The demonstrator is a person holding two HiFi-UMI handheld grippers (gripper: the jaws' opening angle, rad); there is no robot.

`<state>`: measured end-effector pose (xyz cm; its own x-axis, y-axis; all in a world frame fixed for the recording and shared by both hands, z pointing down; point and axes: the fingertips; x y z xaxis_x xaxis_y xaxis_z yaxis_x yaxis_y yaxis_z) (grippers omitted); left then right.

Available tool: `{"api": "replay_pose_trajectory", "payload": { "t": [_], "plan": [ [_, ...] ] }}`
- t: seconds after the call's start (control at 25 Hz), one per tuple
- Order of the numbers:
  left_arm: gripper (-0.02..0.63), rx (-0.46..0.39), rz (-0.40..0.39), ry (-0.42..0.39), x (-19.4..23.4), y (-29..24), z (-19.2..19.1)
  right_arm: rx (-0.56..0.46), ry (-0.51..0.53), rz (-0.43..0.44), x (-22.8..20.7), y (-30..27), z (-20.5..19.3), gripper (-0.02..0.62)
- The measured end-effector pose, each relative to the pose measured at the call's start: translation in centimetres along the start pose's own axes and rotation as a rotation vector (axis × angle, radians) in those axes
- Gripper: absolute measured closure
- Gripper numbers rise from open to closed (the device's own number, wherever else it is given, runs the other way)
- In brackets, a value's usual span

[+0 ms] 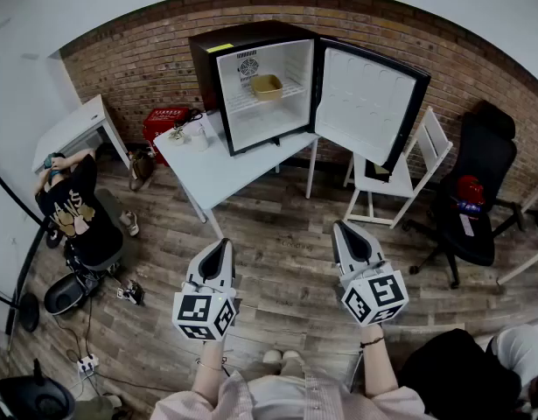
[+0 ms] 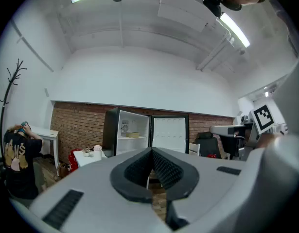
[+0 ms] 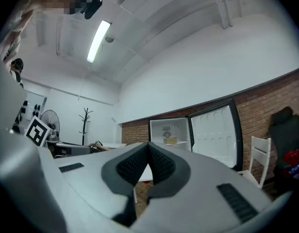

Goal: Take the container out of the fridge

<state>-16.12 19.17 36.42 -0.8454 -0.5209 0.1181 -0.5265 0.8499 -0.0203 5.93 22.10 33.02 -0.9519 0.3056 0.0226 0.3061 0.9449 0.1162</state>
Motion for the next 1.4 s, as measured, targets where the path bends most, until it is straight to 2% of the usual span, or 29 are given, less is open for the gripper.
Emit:
{"api": "replay_pose_trajectory", "payload": {
  "t": [0.2, 0.68, 0.84, 1.04, 1.2, 1.4],
  "plan": [
    [0.615, -0.002, 0.001, 0.006, -0.8, -0.4, 0.1, -0.001, -0.006, 0.000, -0.5, 0.3, 0.0, 0.592],
    [0.615, -0.006, 0.015, 0.022, -2.1, -1.3, -0.4, 0.026, -0.073, 0.078, -1.9, 0.0, -1.9, 0.584],
    [0.615, -0.004, 0.026, 0.021, -2.2, -1.1, -0.6, 0.030, -0.066, 0.095, -2.0, -0.4, -2.0, 0.520],
    [0.615, 0.003, 0.036, 0.024, -2.4, -1.1, -0.9, 0.045, -0.052, 0.103, -2.0, -0.7, -2.5, 0.486],
    [0.615, 0.015, 0.045, 0.032, -2.4, -1.2, -1.4, 0.045, -0.058, 0.091, -2.7, -1.1, -2.9, 0.425],
    [0.615, 0.032, 0.050, 0.035, -2.1, -2.1, -2.0, 0.032, -0.045, 0.083, -3.5, -1.9, -3.3, 0.399]
  ]
}}
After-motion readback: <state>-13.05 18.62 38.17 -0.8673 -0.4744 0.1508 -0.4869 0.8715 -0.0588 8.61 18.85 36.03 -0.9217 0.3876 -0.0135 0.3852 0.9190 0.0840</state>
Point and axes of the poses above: the fingertips, and each gripper's own axes: y backward along the fingers, x to its left, z out of its top, and after that the axes turned 3 degrees about y, right-handed
